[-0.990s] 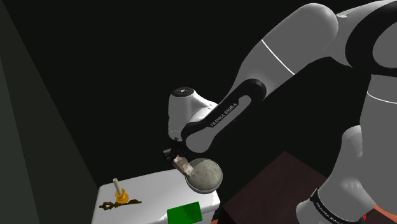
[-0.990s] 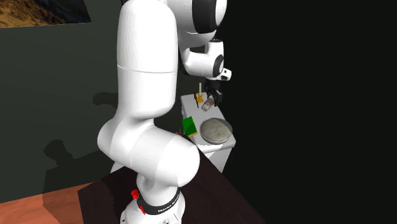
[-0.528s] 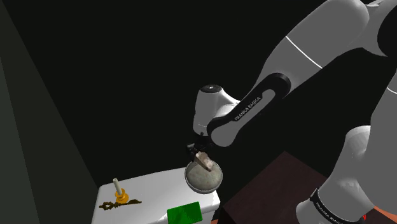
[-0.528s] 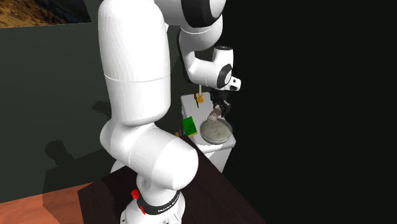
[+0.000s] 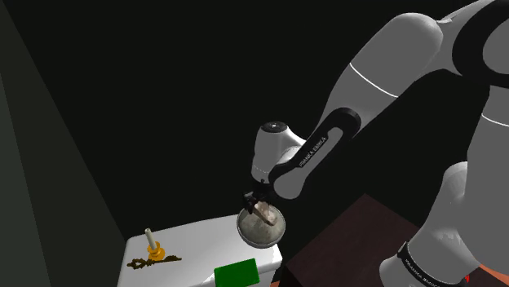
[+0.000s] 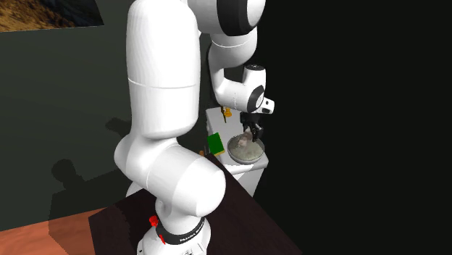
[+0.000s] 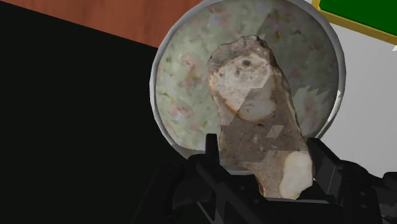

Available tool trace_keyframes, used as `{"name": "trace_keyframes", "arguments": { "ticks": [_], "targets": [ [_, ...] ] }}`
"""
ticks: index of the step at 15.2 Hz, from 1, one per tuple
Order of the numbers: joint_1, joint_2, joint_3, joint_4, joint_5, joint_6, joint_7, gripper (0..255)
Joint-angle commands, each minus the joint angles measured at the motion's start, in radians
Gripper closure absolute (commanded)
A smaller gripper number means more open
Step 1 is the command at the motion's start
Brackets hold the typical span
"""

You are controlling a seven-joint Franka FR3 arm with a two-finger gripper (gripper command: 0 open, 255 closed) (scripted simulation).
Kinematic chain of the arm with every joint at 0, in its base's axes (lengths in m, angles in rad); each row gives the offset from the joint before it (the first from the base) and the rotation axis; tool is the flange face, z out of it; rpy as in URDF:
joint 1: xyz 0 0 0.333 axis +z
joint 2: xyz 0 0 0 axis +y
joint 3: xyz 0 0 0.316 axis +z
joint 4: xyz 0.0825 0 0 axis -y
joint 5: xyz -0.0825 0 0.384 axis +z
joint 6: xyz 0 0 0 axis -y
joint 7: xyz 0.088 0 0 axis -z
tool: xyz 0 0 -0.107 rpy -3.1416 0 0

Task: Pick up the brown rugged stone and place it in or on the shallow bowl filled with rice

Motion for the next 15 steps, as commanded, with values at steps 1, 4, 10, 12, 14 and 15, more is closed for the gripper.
{"name": "trace_keyframes", "arguments": {
  "ticks": [1, 4, 10, 12, 14, 15],
  "targets": [
    [0.002, 0.028, -0.002, 0.003, -0.004, 0.026, 0.004, 255],
    [0.005, 0.074, -0.006, 0.010, -0.009, 0.064, 0.008, 255],
    [0.006, 0.096, -0.008, 0.014, -0.011, 0.082, 0.010, 255],
    [0.006, 0.096, -0.008, 0.014, -0.011, 0.082, 0.010, 255],
    [0.006, 0.096, -0.008, 0.014, -0.011, 0.082, 0.010, 0],
    [0.006, 0.096, -0.008, 0.014, -0.011, 0.082, 0.010, 0]
  ]
}}
